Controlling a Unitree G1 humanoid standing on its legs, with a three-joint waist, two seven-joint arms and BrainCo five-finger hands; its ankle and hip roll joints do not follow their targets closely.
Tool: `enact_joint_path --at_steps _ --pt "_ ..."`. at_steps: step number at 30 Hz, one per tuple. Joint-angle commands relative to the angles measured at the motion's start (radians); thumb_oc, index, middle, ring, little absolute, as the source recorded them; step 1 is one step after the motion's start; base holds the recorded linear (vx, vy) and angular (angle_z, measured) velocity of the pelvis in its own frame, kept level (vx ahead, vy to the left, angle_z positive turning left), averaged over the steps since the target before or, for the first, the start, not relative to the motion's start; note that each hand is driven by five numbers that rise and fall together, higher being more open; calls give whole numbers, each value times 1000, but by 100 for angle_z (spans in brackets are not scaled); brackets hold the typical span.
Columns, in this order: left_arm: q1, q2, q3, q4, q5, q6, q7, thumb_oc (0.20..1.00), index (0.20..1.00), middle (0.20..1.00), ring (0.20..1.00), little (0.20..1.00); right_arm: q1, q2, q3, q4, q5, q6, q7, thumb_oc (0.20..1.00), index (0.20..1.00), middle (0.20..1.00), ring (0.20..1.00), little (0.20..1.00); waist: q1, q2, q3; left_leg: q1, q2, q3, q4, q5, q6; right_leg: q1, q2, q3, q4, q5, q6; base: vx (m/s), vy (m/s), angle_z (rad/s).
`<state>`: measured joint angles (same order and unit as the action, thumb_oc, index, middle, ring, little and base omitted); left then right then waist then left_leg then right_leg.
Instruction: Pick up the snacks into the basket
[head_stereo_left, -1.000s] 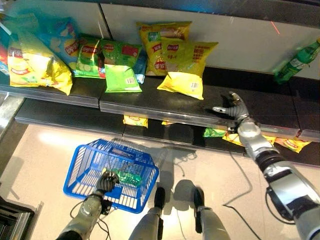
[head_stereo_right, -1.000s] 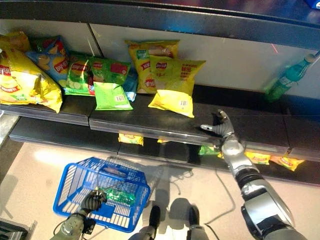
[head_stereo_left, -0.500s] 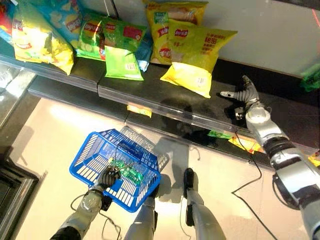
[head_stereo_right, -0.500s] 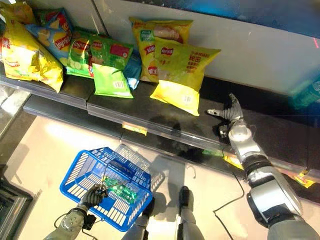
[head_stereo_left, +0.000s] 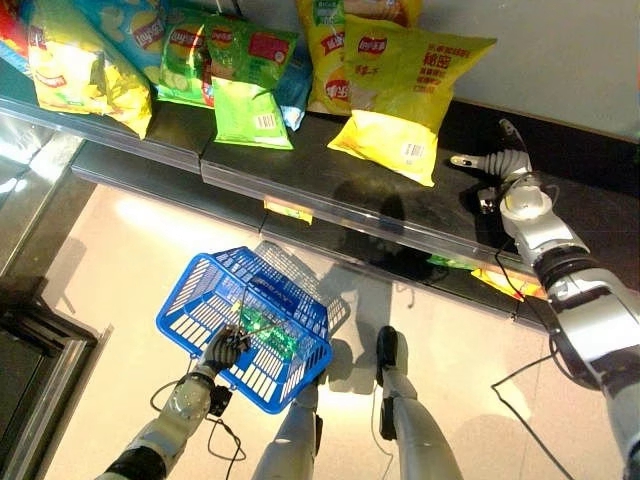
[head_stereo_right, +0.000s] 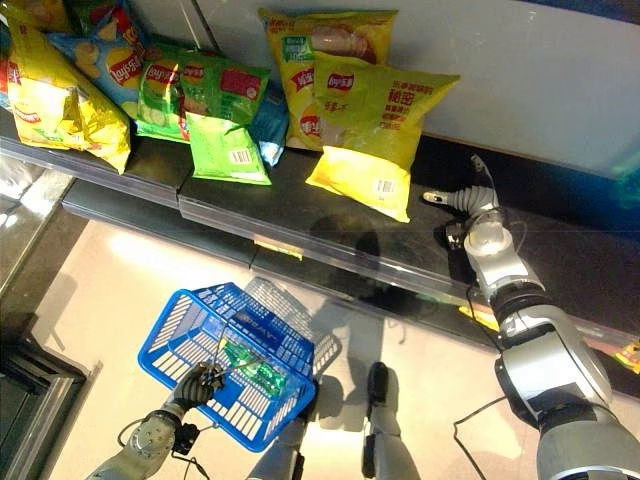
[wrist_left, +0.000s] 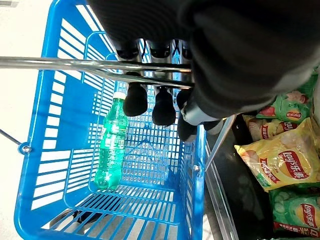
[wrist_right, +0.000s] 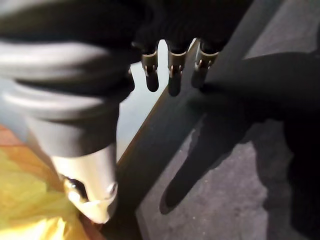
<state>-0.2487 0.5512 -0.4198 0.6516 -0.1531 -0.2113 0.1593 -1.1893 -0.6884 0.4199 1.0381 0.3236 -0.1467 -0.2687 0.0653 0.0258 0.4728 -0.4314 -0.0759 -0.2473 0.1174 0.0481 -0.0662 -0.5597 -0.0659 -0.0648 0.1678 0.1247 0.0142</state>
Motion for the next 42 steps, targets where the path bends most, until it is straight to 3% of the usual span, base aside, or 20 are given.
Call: enact_joint_path --at_steps 1,15,24,38,39,40,41,42 --pt "65 11 -19 -78 -29 -40 -3 200 200 200 200 200 -36 -51 59 9 -5 -19 6 1000 1000 1000 1000 1000 11 11 -16 -8 -16 27 40 -35 -20 -7 -29 63 133 -151 123 26 -42 19" --pt "55 2 -20 -45 -42 -38 -1 200 200 200 200 200 -56 -33 130 39 -49 -12 44 1000 1000 1000 1000 1000 36 -9 -20 8 6 -39 -16 1 -43 5 -25 19 160 -187 110 16 -46 12" --pt "42 -12 -30 -18 -44 -32 10 200 200 200 200 200 -66 20 125 52 -36 -13 37 1000 1000 1000 1000 1000 49 -2 -17 28 15 -74 -37 12 -54 6 -31 -10 218 -231 97 14 -49 10" --pt "40 -15 -38 -46 -59 -30 3 200 200 200 200 200 -54 32 101 47 -6 -13 49 1000 1000 1000 1000 1000 95 30 -20 40 11 -177 -85 59 -77 10 -89 -115 355 -330 76 9 -79 32" --pt "43 -18 -37 -47 -61 -29 3 200 200 200 200 200 -53 33 101 45 -4 -13 50 1000 1000 1000 1000 1000 95 24 -25 56 13 -174 -93 38 -73 20 -91 -115 369 -372 75 5 -38 24" --pt "42 -16 -38 -48 -61 -30 3 200 200 200 200 200 -53 33 100 45 -4 -13 49 1000 1000 1000 1000 1000 98 31 -19 43 10 -183 -87 60 -77 12 -91 -119 362 -337 75 96 -116 28" --pt "44 -17 -37 -48 -65 -29 5 200 200 200 200 200 -48 39 98 35 3 -16 50 1000 1000 1000 1000 1000 101 27 -23 60 11 -181 -94 40 -74 22 -99 -124 387 -382 75 -2 -55 37" --pt "45 -17 -35 -47 -65 -30 4 200 200 200 200 200 -47 40 100 27 2 -17 52 1000 1000 1000 1000 1000 105 29 -24 60 11 -184 -96 43 -76 23 -104 -129 395 -388 74 93 -114 37"
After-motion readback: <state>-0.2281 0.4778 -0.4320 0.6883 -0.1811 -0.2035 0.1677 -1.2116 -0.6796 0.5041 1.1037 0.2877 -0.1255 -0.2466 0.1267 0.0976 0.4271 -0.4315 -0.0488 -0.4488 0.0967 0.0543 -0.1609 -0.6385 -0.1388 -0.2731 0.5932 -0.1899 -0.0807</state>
